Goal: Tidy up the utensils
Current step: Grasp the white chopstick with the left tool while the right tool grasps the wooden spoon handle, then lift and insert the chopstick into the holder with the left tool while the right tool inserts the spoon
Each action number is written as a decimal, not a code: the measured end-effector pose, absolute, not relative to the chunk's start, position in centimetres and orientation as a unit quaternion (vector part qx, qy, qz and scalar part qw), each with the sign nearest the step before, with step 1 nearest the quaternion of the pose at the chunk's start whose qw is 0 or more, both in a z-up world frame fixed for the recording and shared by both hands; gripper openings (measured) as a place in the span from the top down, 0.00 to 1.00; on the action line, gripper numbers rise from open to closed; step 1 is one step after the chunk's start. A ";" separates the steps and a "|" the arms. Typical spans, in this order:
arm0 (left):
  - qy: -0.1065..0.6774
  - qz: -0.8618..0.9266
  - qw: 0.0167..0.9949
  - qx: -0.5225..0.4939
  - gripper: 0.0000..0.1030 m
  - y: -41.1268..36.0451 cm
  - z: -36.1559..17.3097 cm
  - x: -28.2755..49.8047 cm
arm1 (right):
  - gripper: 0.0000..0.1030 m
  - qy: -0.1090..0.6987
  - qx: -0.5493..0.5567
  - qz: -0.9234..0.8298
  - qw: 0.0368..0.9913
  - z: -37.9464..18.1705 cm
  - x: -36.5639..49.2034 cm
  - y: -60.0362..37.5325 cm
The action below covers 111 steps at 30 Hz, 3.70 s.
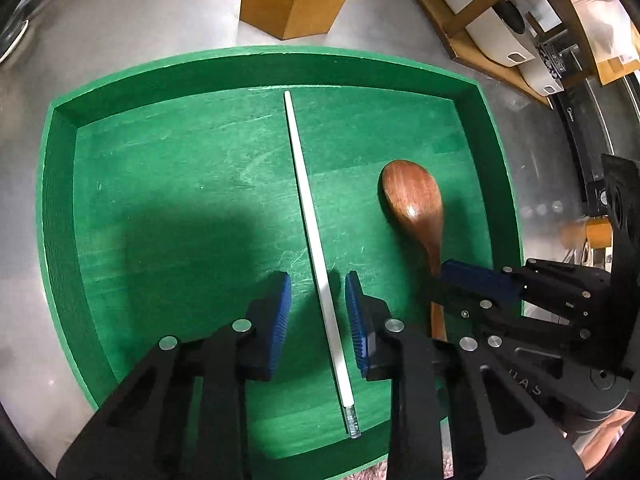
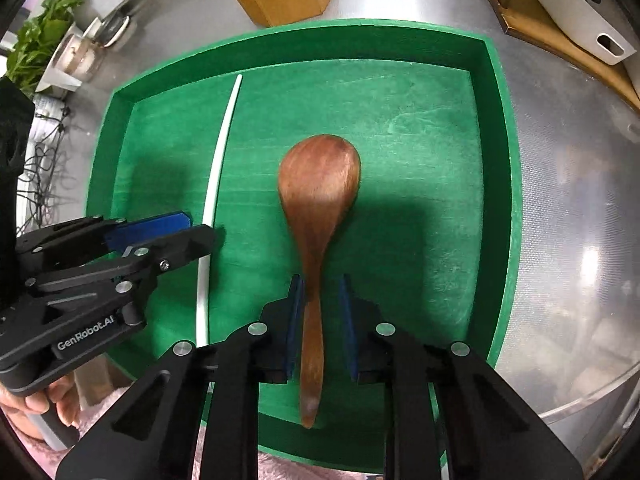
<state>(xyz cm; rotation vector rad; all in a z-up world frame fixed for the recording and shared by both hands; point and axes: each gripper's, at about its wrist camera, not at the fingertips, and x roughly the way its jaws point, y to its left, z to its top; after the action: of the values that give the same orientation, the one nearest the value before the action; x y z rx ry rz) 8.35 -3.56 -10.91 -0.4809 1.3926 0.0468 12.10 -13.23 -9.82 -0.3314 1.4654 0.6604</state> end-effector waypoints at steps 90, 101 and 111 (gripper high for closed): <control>0.232 0.081 0.959 -0.141 0.96 2.8 3.4 5.5 | 0.92 0.268 0.043 0.357 0.894 3.9 15.0 -13.4; 0.153 0.067 0.973 -0.161 0.96 5.4 4.6 11.8 | 0.92 0.228 0.073 0.370 0.897 4.3 20.4 -9.0; 0.142 0.066 0.969 -0.192 0.96 7.5 3.1 16.2 | 0.92 0.222 0.062 0.377 0.897 2.9 23.0 -6.6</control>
<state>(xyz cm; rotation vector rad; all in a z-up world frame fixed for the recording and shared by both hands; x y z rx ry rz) 16.25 7.50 3.14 -0.3887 0.2872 0.1336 22.96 -6.60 2.86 0.1293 0.4607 0.7815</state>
